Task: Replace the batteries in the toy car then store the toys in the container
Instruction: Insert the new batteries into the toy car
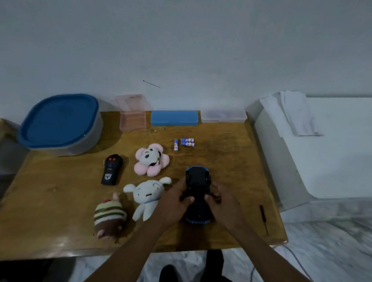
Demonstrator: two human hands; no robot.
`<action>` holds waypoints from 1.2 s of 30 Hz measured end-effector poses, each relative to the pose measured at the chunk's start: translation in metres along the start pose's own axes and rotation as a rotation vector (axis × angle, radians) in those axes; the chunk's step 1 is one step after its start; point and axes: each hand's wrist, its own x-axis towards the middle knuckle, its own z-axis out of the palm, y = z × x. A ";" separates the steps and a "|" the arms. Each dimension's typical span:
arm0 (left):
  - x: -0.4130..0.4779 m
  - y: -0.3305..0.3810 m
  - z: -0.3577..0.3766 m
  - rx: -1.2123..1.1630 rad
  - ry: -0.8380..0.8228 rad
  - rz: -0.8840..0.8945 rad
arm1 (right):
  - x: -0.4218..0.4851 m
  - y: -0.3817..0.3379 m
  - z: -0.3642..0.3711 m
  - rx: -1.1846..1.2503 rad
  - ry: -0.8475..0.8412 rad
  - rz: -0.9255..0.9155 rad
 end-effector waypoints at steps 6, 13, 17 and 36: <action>0.003 0.008 -0.022 -0.073 -0.038 0.074 | -0.007 -0.021 -0.001 0.006 0.097 -0.033; 0.019 0.030 -0.068 -0.158 -0.079 0.176 | 0.017 -0.080 -0.011 -0.046 0.174 -0.177; 0.034 0.028 -0.082 -0.232 -0.080 0.152 | 0.039 -0.099 -0.013 -0.097 0.148 -0.194; 0.075 0.006 -0.088 -0.511 0.130 -0.004 | 0.180 -0.078 -0.005 -0.366 0.002 -0.170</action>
